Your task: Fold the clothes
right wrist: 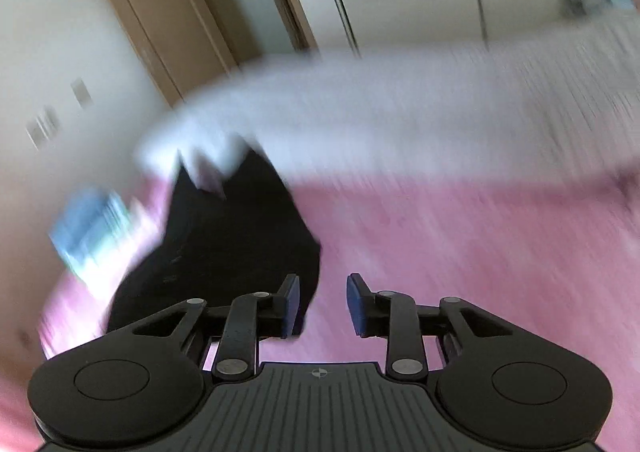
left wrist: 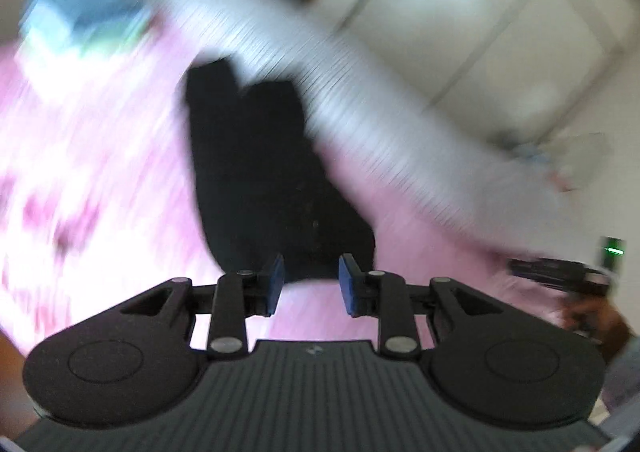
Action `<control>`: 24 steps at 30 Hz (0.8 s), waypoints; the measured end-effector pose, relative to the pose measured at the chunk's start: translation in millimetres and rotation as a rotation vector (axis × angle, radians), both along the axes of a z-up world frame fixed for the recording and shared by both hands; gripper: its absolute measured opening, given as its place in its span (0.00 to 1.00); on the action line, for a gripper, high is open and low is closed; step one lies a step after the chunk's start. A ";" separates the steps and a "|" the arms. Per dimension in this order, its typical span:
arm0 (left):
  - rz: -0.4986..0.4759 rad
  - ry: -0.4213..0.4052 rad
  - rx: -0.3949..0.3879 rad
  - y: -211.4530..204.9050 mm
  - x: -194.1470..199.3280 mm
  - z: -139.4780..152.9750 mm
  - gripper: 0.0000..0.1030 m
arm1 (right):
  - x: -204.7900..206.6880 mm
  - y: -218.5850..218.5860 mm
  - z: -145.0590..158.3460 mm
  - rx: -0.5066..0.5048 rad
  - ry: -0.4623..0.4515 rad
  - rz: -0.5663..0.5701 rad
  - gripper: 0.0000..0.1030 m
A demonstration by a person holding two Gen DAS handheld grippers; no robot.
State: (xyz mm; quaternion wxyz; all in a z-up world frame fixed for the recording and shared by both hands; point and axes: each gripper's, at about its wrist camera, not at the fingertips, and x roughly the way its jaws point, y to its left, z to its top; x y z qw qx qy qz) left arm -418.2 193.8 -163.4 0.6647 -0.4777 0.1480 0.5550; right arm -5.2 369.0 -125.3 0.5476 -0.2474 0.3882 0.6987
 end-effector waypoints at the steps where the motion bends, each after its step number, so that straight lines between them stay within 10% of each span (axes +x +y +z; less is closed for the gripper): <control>1: 0.019 0.008 -0.067 -7.1 7.8 -18.8 0.23 | 2.7 -12.8 -13.5 -0.052 -0.031 0.012 0.30; 14: 0.145 -0.004 -0.249 1.2 28.1 -123.7 0.34 | -0.5 -25.0 -137.2 -0.376 0.031 0.078 0.34; 24: 0.409 -0.321 -0.232 66.5 -23.5 -208.4 0.38 | 3.8 39.3 -239.4 -0.396 0.288 -0.111 0.40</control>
